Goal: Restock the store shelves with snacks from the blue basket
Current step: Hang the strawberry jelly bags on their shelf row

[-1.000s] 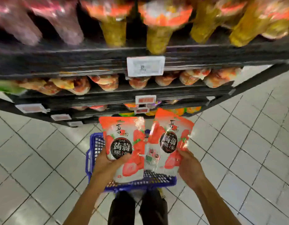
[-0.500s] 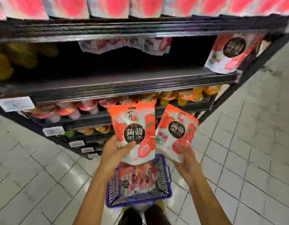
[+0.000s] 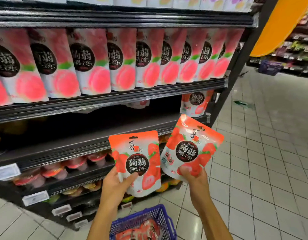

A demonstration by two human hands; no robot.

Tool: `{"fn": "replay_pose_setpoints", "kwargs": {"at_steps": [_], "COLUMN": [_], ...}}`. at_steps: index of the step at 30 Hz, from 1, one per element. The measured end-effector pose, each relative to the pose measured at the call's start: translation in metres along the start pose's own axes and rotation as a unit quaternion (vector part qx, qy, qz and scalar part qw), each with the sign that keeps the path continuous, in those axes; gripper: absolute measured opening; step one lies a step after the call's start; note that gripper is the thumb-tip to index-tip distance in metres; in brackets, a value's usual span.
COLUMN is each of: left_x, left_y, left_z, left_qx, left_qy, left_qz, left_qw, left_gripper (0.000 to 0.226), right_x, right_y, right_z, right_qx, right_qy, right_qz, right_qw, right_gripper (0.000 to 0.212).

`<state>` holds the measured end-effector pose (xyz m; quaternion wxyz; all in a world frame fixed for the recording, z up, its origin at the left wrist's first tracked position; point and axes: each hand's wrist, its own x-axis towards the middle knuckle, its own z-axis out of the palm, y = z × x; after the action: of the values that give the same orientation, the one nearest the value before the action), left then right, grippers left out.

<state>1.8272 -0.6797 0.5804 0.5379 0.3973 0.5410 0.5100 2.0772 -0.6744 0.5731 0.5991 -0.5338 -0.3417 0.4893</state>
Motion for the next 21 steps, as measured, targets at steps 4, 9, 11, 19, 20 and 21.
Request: {"fn": "replay_pose_setpoints", "kwargs": {"at_steps": [4, 9, 11, 19, 20, 21], "left_x": [0.021, 0.049, 0.060, 0.090, 0.092, 0.094], "left_y": [0.006, 0.007, 0.005, -0.009, -0.011, -0.013], "left_z": [0.027, 0.061, 0.073, 0.112, 0.115, 0.119], "left_qx": [0.019, 0.028, 0.043, 0.020, 0.015, 0.006], "left_qy": [0.014, 0.062, 0.069, 0.127, 0.133, 0.138], "left_qz": [0.019, 0.005, 0.001, -0.033, -0.039, -0.044], "left_qw": [1.000, 0.998, 0.997, 0.991, 0.990, 0.989], "left_gripper": [0.029, 0.027, 0.023, 0.025, 0.026, 0.027], "right_x": [0.041, 0.096, 0.115, 0.173, 0.180, 0.187], "right_y": [-0.017, -0.020, -0.020, -0.020, -0.020, -0.020], "right_z": [-0.012, -0.028, -0.030, -0.030, -0.029, -0.028], "right_qx": [-0.038, -0.106, -0.111, -0.103, -0.097, -0.087], "right_qy": [0.015, 0.006, -0.003, -0.058, -0.059, -0.060], "right_qz": [-0.033, -0.036, -0.036, -0.059, -0.061, -0.061], "right_qw": [0.999, 0.994, 0.993, 0.991, 0.992, 0.993], "right_gripper": [0.036, 0.028, 0.031, 0.044, 0.044, 0.043]}}
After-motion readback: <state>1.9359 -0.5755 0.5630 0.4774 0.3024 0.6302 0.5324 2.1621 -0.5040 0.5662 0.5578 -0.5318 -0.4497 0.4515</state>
